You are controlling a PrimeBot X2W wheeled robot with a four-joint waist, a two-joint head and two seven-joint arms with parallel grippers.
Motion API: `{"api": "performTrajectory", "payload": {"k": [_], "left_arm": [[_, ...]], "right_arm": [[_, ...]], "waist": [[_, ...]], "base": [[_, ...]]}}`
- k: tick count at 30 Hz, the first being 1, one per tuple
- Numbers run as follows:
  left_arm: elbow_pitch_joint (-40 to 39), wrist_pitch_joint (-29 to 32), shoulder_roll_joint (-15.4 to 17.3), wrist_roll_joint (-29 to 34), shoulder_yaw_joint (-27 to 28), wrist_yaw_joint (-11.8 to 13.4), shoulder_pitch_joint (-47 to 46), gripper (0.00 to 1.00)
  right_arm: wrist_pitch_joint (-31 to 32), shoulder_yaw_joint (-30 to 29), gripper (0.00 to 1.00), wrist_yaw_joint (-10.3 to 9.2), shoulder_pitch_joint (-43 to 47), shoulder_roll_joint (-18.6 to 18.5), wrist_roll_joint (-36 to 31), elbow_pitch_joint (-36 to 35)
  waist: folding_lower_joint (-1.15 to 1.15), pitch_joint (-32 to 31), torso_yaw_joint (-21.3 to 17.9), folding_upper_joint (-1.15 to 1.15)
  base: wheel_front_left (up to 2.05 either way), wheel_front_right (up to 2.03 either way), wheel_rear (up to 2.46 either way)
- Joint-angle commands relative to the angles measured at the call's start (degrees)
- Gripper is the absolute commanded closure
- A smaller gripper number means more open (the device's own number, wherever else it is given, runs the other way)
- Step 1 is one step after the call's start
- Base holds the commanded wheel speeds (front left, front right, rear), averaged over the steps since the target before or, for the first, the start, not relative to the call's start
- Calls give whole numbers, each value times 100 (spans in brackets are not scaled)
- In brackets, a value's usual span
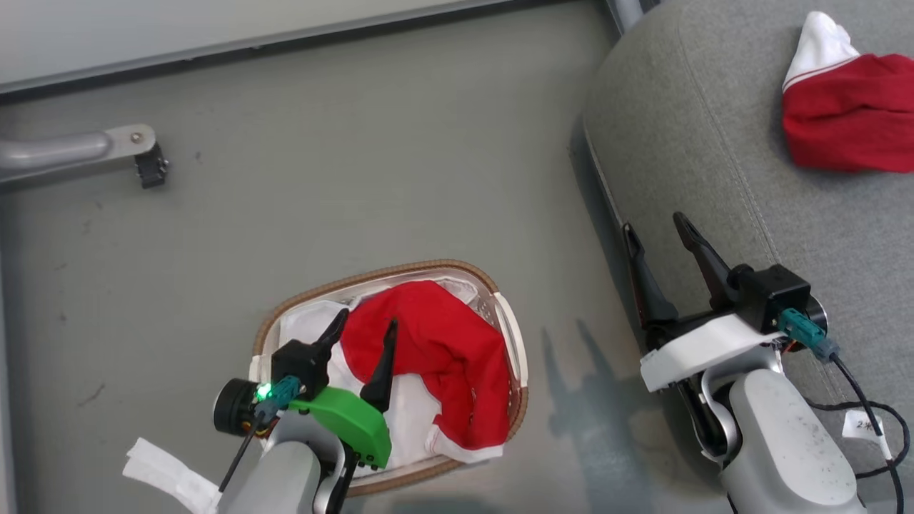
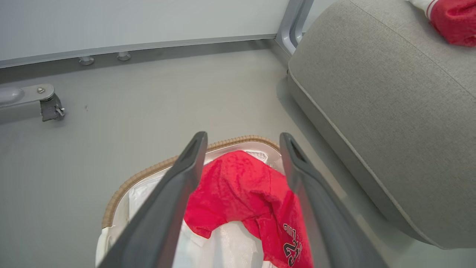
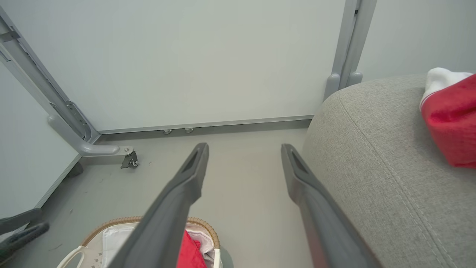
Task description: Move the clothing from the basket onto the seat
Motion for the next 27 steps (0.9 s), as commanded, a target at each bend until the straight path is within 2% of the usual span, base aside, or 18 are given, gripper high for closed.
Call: {"api": "performTrajectory", "payload": {"k": [1, 14, 27], "left_arm": [[85, -5, 82, -51, -75, -16, -224, 0], [994, -6, 322, -571, -869, -17, -1317, 0], [2041, -5, 613, -765, -1449, -17, -2064, 0]], "right_arm": [[-13, 32, 0, -4, -126, -10, 80, -73], [-12, 166, 0, -4, -547, -8, 333, -483], [-12, 259, 0, -4, -804, -7, 446, -746]], "waist": [[0, 592, -477, 0], [0, 1683, -924, 0], [0, 2377, -1150, 0]], "base": [[0, 0, 0], [0, 0, 0], [0, 0, 0]]}}
